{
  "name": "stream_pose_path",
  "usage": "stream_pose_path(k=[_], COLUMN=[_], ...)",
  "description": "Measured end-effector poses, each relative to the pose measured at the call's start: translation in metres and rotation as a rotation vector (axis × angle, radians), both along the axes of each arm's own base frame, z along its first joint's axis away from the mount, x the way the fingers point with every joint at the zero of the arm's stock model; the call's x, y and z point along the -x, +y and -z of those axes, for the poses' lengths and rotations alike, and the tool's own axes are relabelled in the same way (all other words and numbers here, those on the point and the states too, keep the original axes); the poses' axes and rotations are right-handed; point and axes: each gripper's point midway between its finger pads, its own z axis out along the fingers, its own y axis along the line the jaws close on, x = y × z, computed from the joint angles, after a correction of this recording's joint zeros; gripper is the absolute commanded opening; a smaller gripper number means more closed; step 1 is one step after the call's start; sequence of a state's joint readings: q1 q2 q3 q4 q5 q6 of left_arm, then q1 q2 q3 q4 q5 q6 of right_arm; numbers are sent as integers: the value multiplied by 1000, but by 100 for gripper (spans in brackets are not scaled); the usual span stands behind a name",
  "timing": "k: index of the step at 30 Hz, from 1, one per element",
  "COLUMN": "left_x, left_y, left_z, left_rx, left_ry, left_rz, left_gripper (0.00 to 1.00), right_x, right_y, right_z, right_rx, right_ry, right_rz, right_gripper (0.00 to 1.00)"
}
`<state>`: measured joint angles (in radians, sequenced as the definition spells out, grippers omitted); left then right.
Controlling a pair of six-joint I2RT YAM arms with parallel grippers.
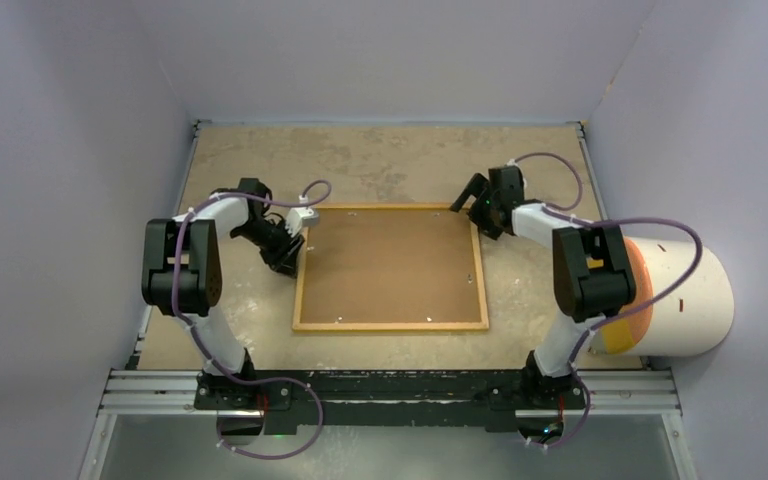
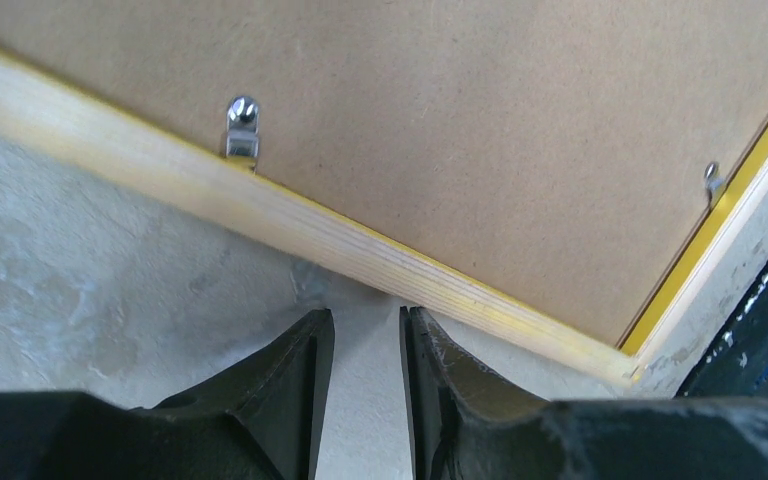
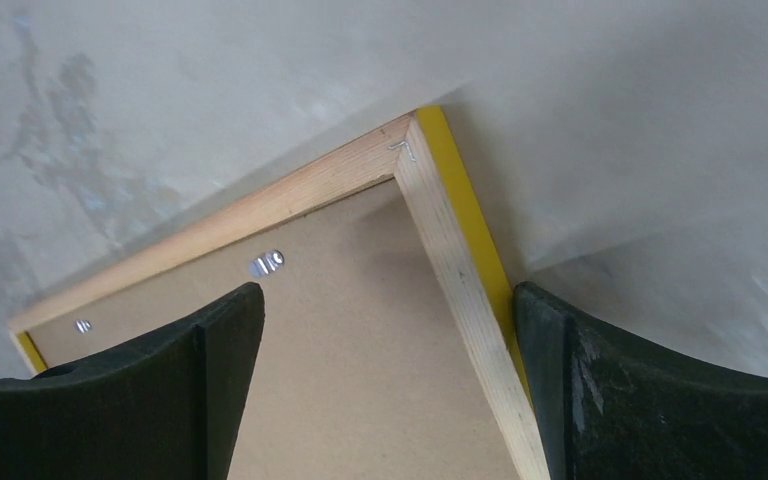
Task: Put the photo into the frame
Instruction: Adjust the photo frame at the center of the board.
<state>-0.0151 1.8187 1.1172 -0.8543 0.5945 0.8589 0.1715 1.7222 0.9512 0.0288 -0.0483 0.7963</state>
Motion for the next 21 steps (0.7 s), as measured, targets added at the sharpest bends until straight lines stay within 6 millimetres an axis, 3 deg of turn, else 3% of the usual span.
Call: stream_pose_path(k=[3, 6, 11, 14, 17, 19, 21], left_x=[10, 26, 82, 116, 134, 135, 119], left_y=[3, 3, -19, -44, -64, -68, -71], left_z=[0, 0, -1, -6, -17, -27, -37], left_rx=[-29, -71, -134, -128, -77, -43, -12], left_ry=[25, 78, 230, 296, 321, 317, 256], left_rz=[8, 34, 178, 305, 386, 407, 421], left_gripper=[36, 36, 49, 56, 62, 63, 64], right_x=[-38, -90, -157, -177, -178, -171, -163], right_y=[24, 64, 135, 170, 196, 204, 205], right_z=[-3, -7, -15, -20, -24, -27, -34], right_rx=[-6, -18, -75, -111, -112, -88, -69], right_ry=[-31, -95, -208, -251, -263, -255, -242], right_rz=[-44, -108, -226, -296, -365, -398, -418], right_gripper=[94, 95, 99, 99, 99, 99, 99])
